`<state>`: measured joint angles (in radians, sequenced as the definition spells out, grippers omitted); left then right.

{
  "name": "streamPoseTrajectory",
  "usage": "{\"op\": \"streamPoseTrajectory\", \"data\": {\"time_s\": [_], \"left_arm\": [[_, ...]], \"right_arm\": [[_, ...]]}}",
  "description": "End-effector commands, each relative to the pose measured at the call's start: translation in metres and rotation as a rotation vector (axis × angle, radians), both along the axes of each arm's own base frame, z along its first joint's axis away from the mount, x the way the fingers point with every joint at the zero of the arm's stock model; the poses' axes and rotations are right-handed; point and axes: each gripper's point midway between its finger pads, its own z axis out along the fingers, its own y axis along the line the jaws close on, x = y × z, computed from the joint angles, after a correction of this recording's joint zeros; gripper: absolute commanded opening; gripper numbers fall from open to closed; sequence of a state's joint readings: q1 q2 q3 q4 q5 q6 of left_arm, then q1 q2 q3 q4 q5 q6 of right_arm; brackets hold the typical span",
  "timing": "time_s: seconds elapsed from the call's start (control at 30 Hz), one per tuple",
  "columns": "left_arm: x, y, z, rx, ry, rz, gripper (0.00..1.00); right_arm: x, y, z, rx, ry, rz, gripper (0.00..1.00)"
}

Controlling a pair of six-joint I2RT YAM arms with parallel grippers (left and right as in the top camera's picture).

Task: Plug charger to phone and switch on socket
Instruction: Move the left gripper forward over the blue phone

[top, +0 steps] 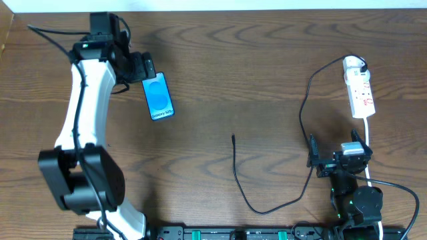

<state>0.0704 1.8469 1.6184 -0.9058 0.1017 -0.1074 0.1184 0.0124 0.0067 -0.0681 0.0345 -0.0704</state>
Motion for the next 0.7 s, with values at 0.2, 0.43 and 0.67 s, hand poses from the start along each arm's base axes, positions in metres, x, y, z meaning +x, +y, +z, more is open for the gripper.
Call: {"op": "streamPoseTrajectory", "data": {"time_s": [0.2,0.43,0.67], "left_arm": [[0.003,0.002,-0.036,-0.021,0.093,0.066,0.43],[0.001,0.002,-0.036,-0.028,0.113,0.086,0.98],[0.003,-0.003,-0.027,-0.029,0.109,0.096,0.98]], "right_arm": [[0.0,0.0,0.0,-0.006,-0.001,-0.001,0.99],[0.0,0.0,0.0,-0.006,-0.001,-0.001,0.99],[0.0,0.0,0.0,-0.006,-0.002,-0.001,0.99]]}}
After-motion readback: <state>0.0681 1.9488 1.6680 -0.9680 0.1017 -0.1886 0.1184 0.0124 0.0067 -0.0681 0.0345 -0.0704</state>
